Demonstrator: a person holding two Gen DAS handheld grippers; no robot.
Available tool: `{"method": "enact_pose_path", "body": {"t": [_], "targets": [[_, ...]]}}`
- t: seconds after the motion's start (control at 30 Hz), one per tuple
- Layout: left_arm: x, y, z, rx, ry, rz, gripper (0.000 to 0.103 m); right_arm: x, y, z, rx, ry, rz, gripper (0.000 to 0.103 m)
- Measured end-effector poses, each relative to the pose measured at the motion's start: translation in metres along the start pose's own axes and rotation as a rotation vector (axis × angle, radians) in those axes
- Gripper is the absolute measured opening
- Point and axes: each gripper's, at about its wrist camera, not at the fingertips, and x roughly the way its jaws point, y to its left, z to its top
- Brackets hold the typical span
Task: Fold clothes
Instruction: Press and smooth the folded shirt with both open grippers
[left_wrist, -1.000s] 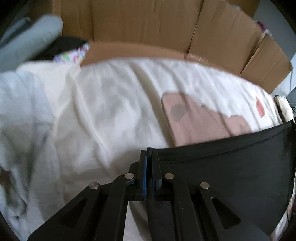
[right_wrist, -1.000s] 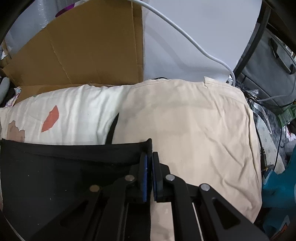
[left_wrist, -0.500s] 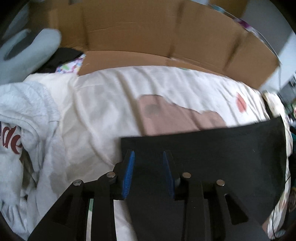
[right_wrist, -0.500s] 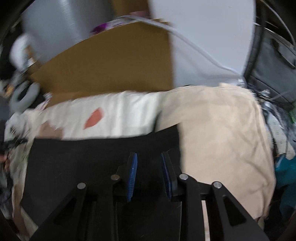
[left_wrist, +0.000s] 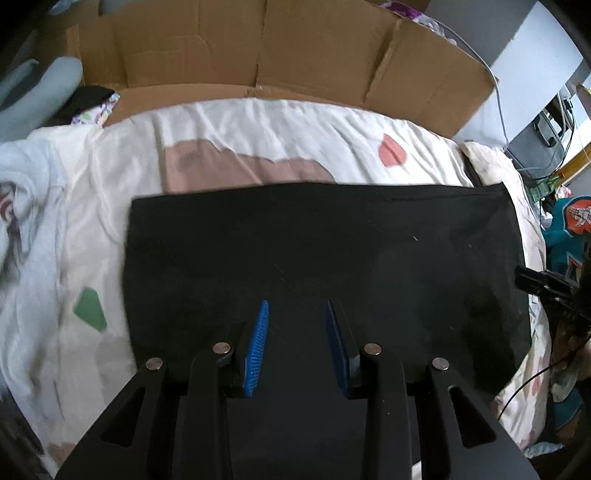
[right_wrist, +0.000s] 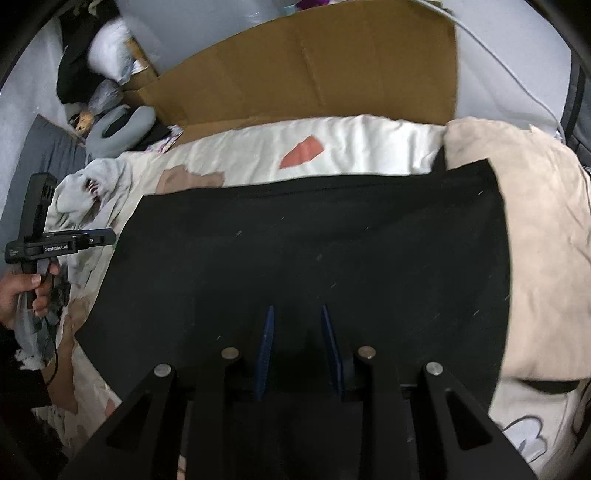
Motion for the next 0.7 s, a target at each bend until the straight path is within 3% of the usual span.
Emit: {"method": "enact_pose_path", "body": {"t": [0.3, 0.5, 0.7], "targets": [[-0.021, -0.049, -0.038, -0.031, -0.045, -0.012, 0.032, -0.007, 0.035, -0.031, -0.032, 0.049, 0.08, 0.025], [-0.013, -0.086, -0.093, -0.08, 0.002, -0.044, 0.032, 0.005, 0.051, -0.059, -0.041, 0.094, 0.111, 0.025], [-0.005, -0.115, -0.127, -0.1, 0.02, -0.067, 0.032, 0.016, 0.059, -0.077, -0.049, 0.127, 0.118, 0.025]]}}
